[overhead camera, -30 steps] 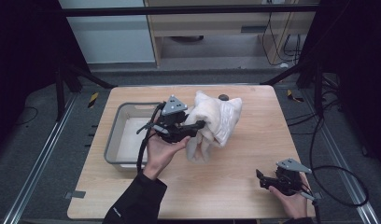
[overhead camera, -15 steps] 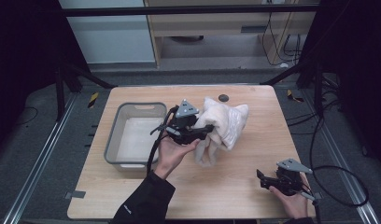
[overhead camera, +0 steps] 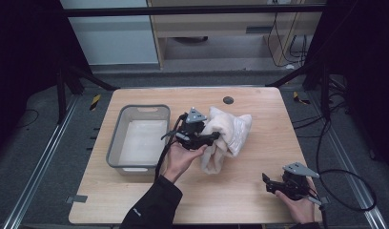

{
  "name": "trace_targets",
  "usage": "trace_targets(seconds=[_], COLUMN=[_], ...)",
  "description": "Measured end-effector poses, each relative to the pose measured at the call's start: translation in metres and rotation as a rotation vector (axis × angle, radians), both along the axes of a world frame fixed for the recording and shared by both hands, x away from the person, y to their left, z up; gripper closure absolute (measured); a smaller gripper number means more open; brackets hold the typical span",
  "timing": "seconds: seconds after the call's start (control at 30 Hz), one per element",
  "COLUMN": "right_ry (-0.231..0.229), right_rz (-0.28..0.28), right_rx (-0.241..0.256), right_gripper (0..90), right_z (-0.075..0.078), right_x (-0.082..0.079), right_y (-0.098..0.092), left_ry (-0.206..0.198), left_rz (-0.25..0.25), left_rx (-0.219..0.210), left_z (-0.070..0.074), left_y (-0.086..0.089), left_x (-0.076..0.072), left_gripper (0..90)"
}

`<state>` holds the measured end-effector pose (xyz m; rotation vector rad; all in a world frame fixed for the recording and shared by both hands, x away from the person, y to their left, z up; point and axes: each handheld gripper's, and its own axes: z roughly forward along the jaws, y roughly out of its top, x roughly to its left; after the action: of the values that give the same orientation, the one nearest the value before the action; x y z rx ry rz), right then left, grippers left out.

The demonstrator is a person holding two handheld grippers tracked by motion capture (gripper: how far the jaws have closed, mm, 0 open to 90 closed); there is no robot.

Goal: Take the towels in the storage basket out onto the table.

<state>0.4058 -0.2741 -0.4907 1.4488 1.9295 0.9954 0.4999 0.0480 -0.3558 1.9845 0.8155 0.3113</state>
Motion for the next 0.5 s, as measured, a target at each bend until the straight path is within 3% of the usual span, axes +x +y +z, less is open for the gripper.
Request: trace_targets(seconds=[0.5], right_ry=[-0.002], right_rz=[-0.002], right_rx=[-0.006], right_gripper=[10.7], right_z=[0.000], right_x=[0.000], right_y=[-0.001], left_ry=[0.051], left_rz=[0.004], left_rx=[0.036], left_z=[-0.038], left_y=[-0.006], left_x=[0.004], left_gripper=[59.0])
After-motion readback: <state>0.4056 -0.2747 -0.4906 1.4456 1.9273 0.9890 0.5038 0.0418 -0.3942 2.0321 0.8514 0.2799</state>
